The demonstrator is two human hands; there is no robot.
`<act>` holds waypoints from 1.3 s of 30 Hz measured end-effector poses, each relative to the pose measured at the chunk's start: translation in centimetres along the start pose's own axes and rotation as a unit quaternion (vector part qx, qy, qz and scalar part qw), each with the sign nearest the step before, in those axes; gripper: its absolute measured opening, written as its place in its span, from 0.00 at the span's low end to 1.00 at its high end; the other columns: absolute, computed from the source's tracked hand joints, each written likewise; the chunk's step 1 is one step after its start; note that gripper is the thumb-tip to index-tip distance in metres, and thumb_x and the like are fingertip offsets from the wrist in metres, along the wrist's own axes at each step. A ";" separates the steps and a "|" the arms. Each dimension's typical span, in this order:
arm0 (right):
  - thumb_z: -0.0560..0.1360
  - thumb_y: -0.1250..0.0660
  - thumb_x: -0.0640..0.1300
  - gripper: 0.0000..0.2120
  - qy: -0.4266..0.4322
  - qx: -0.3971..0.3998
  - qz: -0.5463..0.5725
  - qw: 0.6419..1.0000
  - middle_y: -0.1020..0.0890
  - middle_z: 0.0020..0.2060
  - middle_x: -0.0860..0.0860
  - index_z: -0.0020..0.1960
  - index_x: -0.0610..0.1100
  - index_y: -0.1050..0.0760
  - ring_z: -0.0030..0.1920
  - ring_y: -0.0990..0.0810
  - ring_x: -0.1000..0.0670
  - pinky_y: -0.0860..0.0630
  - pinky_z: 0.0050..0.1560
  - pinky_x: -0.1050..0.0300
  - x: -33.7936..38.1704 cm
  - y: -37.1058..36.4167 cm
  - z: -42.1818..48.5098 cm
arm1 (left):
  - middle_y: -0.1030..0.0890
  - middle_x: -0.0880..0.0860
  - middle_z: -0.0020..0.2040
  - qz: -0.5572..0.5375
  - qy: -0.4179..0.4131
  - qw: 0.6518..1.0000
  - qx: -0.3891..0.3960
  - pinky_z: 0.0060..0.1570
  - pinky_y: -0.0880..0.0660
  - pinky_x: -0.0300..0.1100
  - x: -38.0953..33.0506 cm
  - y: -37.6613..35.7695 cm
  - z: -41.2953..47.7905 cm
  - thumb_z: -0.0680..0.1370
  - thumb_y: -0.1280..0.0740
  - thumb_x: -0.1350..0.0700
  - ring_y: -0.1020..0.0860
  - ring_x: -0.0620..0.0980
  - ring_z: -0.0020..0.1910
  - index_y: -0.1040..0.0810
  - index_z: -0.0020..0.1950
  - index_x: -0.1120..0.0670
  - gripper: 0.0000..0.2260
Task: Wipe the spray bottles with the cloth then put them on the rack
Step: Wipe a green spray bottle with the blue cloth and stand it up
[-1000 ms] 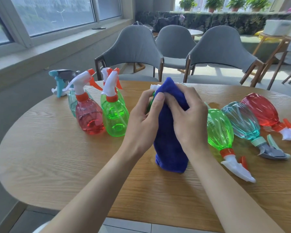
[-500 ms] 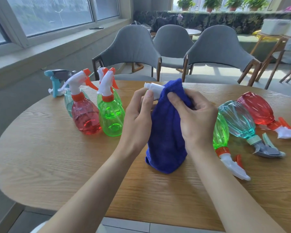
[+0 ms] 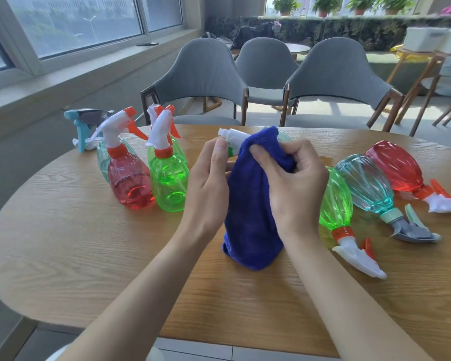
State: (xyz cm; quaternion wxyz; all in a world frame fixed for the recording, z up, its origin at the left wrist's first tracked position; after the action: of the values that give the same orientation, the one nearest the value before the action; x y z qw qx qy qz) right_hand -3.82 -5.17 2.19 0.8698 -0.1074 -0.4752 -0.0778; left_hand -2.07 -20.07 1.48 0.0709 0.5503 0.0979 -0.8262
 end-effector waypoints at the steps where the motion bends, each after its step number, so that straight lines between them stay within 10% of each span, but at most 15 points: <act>1: 0.76 0.21 0.45 0.13 0.008 -0.003 -0.012 1.000 0.20 0.35 0.65 0.41 0.53 0.25 0.38 0.23 0.61 0.26 0.46 0.64 0.2 -0.1 -0.2 | 0.14 0.53 0.58 0.006 -0.006 1.000 0.003 0.59 0.18 0.52 -0.1 0.0 0.0 0.91 0.47 0.50 0.15 0.55 0.57 0.19 0.62 0.54 0.17; 9: 0.84 0.31 0.41 0.07 -0.003 0.000 -0.015 1.000 0.14 0.48 0.57 0.60 0.46 0.17 0.49 0.17 0.60 0.23 0.55 0.63 -0.3 -0.3 0.1 | 0.12 0.49 0.53 0.003 0.000 1.000 -0.016 0.58 0.20 0.40 0.0 0.2 0.0 0.91 0.46 0.53 0.14 0.46 0.54 0.19 0.62 0.54 0.16; 16: 0.78 0.22 0.46 0.11 -0.074 -0.084 0.014 0.994 0.20 0.35 0.56 0.42 0.49 0.24 0.37 0.23 0.57 0.24 0.43 0.60 -1.5 0.9 -0.3 | 0.12 0.54 0.55 0.010 -0.011 1.000 -0.024 0.61 0.18 0.46 0.2 0.4 -0.1 0.91 0.44 0.55 0.14 0.51 0.56 0.19 0.63 0.59 0.16; 24: 0.83 0.33 0.41 0.05 -0.158 -0.031 0.058 0.985 0.15 0.47 0.47 0.53 0.50 0.21 0.47 0.19 0.51 0.22 0.54 0.45 -4.4 0.1 -0.8 | 0.14 0.52 0.57 0.029 -0.030 0.998 -0.049 0.54 0.19 0.41 0.3 1.1 0.2 0.90 0.43 0.59 0.14 0.53 0.54 0.22 0.66 0.53 0.11; 31: 0.87 0.38 0.40 0.12 -0.075 0.032 0.091 0.992 0.14 0.56 0.52 0.66 0.44 0.18 0.58 0.17 0.54 0.24 0.60 0.60 -0.5 -1.2 -1.9 | 0.21 0.34 0.60 0.089 -0.026 0.995 0.037 0.61 0.30 0.27 0.2 0.0 0.3 0.85 0.48 0.58 0.23 0.29 0.60 0.29 0.77 0.53 0.21; 39: 0.86 0.35 0.38 0.11 -0.060 0.148 0.069 0.985 0.13 0.51 0.55 0.62 0.47 0.16 0.53 0.17 0.59 0.25 0.55 0.66 -0.1 -3.3 -2.2 | 0.20 0.36 0.64 0.131 -0.059 0.989 0.012 0.65 0.31 0.30 0.0 0.4 -0.1 0.88 0.51 0.60 0.24 0.32 0.65 0.34 0.81 0.52 0.22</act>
State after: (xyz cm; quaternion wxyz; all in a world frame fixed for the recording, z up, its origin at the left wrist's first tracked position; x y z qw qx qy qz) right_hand -2.89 -8.88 1.36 0.8495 -0.0143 -0.5238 0.0608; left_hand -1.92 -20.42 1.44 0.1778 0.5092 0.0104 -0.8420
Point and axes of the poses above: each hand's wrist, its own z-axis towards the middle knuckle, its own y-axis out of the back of the hand, x = y × z, the point moved 6 cm from there along z, towards the middle knuckle
